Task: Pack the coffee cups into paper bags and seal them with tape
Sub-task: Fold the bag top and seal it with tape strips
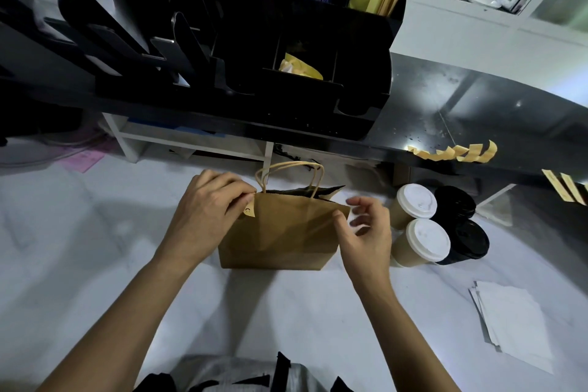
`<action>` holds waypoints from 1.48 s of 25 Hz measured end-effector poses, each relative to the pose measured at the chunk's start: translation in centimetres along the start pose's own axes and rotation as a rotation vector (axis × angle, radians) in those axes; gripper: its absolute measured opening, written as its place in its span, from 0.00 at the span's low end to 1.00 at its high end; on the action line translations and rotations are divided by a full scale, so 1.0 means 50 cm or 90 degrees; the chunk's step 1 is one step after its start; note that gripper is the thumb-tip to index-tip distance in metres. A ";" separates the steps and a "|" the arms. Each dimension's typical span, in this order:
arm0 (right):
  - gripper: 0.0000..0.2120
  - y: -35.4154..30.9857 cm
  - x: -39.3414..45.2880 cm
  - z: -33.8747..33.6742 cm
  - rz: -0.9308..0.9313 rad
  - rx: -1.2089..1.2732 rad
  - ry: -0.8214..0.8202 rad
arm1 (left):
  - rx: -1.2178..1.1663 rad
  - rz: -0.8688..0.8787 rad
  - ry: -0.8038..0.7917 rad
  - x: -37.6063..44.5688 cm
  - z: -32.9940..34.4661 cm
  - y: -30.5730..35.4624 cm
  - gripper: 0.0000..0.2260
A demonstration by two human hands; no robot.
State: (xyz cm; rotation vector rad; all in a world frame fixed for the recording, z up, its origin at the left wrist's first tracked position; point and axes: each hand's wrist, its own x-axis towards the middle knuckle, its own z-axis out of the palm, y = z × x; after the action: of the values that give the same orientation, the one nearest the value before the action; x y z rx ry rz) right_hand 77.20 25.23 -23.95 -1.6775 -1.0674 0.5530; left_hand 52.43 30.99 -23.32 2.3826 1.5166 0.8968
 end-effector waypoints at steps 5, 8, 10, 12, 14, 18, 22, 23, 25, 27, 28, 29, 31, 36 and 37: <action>0.10 0.005 0.024 -0.009 -0.061 -0.033 -0.098 | -0.031 -0.023 -0.073 -0.008 -0.011 -0.004 0.16; 0.10 0.012 0.031 -0.009 -0.082 -0.024 -0.116 | -0.028 -0.045 -0.079 -0.009 -0.005 0.001 0.16; 0.09 0.016 0.033 -0.008 -0.081 -0.021 -0.119 | -0.023 -0.051 -0.080 -0.009 -0.004 0.001 0.15; 0.08 0.021 0.034 -0.010 -0.091 -0.017 -0.113 | -0.035 -0.057 -0.078 -0.011 -0.010 0.002 0.16; 0.08 0.025 0.036 -0.012 -0.107 -0.013 -0.107 | -0.039 -0.061 -0.065 -0.012 -0.013 0.006 0.19; 0.08 0.035 0.040 -0.013 -0.130 -0.018 -0.098 | 0.027 -0.048 0.020 -0.013 -0.008 0.036 0.21; 0.09 0.041 0.044 -0.018 -0.154 -0.035 -0.101 | 0.011 -0.009 0.203 -0.010 0.005 0.095 0.12; 0.10 0.042 0.045 -0.019 -0.158 -0.035 -0.102 | 0.003 0.013 0.239 -0.011 0.009 0.110 0.10; 0.09 0.043 0.047 -0.022 -0.160 -0.033 -0.106 | -0.015 0.059 0.277 -0.013 0.021 0.133 0.09; 0.09 0.045 0.049 -0.026 -0.153 -0.028 -0.112 | -0.053 0.074 0.307 -0.016 0.032 0.149 0.09; 0.08 0.046 0.051 -0.027 -0.148 -0.025 -0.114 | -0.078 0.069 0.327 -0.017 0.033 0.156 0.10; 0.08 0.046 0.052 -0.029 -0.145 -0.025 -0.116 | -0.099 0.068 0.346 -0.017 0.033 0.163 0.11; 0.07 0.047 0.057 -0.031 -0.140 -0.024 -0.122 | -0.083 0.095 0.358 -0.014 0.032 0.177 0.10; 0.07 0.049 0.060 -0.038 -0.150 -0.026 -0.139 | -0.009 0.120 0.195 0.003 0.058 0.191 0.08; 0.07 0.048 0.061 -0.039 -0.155 -0.026 -0.142 | -0.018 0.104 0.158 0.004 0.069 0.191 0.11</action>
State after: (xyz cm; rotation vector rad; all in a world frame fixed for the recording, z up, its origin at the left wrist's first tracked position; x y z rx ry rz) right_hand 81.17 26.67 -25.03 -1.5171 -1.4315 0.5701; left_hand 61.74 27.31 -21.73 2.4780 1.3902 1.2823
